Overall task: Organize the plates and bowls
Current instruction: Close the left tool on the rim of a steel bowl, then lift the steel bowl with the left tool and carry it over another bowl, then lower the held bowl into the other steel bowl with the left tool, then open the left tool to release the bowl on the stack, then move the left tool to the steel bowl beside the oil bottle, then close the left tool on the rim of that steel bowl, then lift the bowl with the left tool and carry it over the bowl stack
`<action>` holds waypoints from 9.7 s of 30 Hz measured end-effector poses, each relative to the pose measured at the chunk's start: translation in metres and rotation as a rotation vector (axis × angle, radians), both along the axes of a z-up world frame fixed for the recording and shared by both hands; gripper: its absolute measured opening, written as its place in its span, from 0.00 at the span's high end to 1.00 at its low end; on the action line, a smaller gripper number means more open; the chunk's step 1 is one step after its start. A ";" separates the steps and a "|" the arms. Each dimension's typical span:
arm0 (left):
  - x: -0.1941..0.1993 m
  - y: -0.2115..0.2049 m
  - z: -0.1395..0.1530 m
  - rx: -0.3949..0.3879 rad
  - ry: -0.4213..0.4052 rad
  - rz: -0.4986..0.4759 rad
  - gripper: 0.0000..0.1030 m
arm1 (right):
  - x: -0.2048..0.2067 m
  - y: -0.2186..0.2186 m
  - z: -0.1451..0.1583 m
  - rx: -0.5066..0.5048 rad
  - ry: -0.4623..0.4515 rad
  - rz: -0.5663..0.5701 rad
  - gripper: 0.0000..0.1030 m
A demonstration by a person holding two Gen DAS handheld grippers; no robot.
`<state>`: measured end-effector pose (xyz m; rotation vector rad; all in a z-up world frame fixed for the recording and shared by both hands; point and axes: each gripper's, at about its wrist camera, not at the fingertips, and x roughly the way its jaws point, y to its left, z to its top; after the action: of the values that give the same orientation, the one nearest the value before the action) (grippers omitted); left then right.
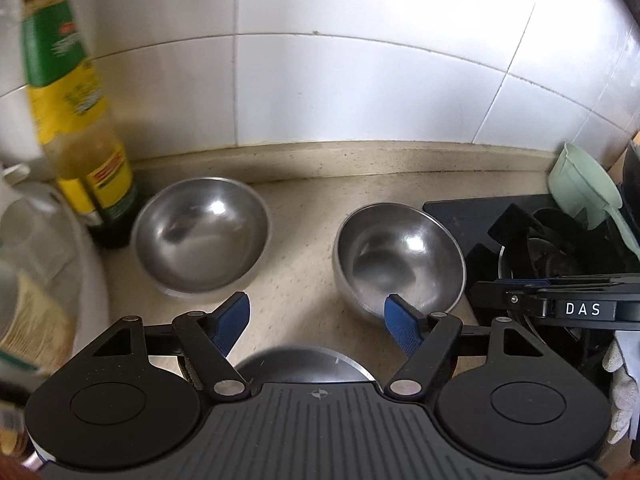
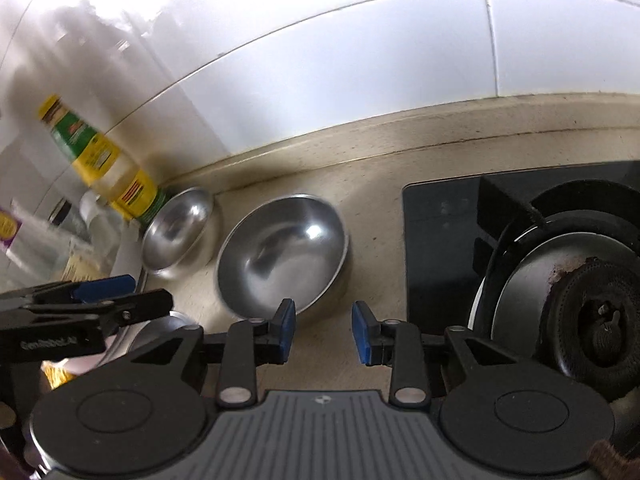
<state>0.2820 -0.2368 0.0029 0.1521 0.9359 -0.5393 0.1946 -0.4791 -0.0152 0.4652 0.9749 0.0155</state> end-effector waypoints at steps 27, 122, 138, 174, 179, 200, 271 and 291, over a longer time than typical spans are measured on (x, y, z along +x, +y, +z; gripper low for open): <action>0.044 -0.054 -0.057 0.095 0.118 -0.097 0.49 | 0.052 -0.010 -0.046 0.087 0.065 0.021 0.80; -0.071 0.049 0.040 0.110 -0.110 0.036 0.42 | -0.012 0.084 0.036 0.158 -0.033 0.282 0.86; -0.069 0.060 0.016 0.130 -0.040 0.050 0.44 | -0.005 0.105 0.014 0.123 0.066 0.335 0.86; -0.035 0.080 0.006 0.107 0.006 0.086 0.28 | 0.014 0.092 0.026 -0.018 0.042 0.358 0.73; -0.030 0.083 0.006 0.109 -0.010 0.126 0.26 | 0.012 0.090 0.032 -0.015 0.012 0.351 0.73; -0.009 0.086 0.011 0.102 -0.048 0.211 0.18 | 0.027 0.053 0.031 -0.032 -0.042 0.227 0.72; 0.083 0.049 -0.046 0.083 0.031 0.289 0.30 | 0.186 0.109 -0.056 0.037 0.035 0.316 0.76; 0.079 0.013 -0.041 0.115 0.046 0.120 0.22 | 0.129 0.033 -0.049 0.022 0.108 0.253 0.87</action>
<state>0.3606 -0.2240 -0.0384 0.1861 1.0149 -0.3795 0.3241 -0.4466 -0.0641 0.3629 1.1364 0.2313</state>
